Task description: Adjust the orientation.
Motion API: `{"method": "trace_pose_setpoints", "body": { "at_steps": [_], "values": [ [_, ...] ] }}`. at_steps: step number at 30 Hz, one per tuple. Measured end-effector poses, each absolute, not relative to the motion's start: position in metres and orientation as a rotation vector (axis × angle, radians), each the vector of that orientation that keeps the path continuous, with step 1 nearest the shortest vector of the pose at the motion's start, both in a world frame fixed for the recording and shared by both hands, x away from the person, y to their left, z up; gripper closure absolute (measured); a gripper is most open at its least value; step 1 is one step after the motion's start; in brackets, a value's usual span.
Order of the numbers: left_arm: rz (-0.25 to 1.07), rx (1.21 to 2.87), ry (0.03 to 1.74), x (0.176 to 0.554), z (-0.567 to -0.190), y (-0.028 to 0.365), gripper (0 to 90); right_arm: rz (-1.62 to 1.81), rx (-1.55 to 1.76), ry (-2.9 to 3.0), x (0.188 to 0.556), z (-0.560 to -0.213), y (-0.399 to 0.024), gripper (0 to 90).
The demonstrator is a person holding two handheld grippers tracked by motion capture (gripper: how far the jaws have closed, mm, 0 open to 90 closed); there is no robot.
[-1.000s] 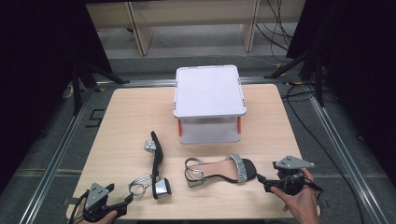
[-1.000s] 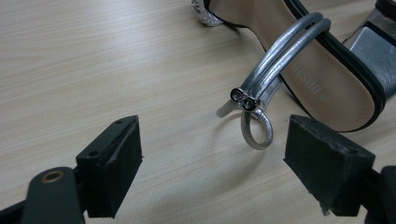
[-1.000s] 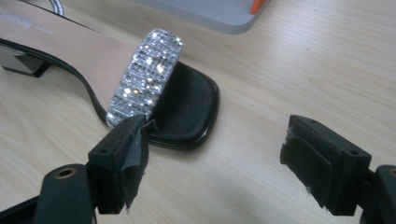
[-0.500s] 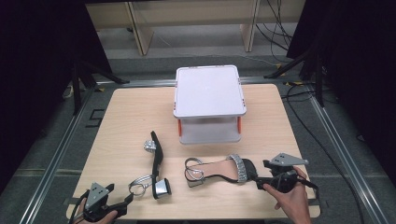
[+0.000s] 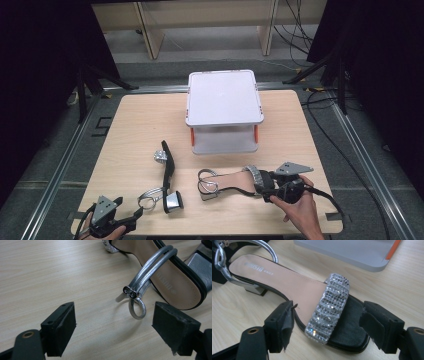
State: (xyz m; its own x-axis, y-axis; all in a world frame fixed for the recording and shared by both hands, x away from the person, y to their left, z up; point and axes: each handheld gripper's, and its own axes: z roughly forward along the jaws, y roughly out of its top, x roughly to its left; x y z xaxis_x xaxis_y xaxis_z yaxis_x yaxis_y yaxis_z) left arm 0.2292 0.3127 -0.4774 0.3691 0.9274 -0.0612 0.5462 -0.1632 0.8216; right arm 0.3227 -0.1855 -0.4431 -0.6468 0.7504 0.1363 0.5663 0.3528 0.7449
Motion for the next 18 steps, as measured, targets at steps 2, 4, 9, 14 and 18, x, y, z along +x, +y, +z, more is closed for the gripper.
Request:
{"method": "trace_pose_setpoints", "body": {
  "at_steps": [2, 4, 9, 14, 18],
  "values": [
    [0.607, 1.841, 1.286, 0.229, -0.477, 0.313, 18.4, 1.148, 1.168, 2.387, 0.324, -0.445, -0.183, 26.8],
    [0.605, 1.84, 1.286, 0.229, -0.477, 0.313, 18.4, 1.144, 1.232, 2.396, 0.322, -0.443, -0.18, 26.8],
    [0.603, 1.831, 1.284, 0.229, -0.477, 0.312, 18.4, 1.187, 1.176, 2.414, 0.327, -0.447, -0.177, 26.7],
    [0.615, 1.844, 1.279, 0.229, -0.477, 0.313, 18.5, 1.158, 1.169, 2.402, 0.329, -0.451, -0.173, 24.8],
    [0.613, 1.84, 1.278, 0.229, -0.477, 0.313, 18.5, 1.107, 1.195, 2.417, 0.328, -0.453, -0.169, 25.1]
  ]
}}
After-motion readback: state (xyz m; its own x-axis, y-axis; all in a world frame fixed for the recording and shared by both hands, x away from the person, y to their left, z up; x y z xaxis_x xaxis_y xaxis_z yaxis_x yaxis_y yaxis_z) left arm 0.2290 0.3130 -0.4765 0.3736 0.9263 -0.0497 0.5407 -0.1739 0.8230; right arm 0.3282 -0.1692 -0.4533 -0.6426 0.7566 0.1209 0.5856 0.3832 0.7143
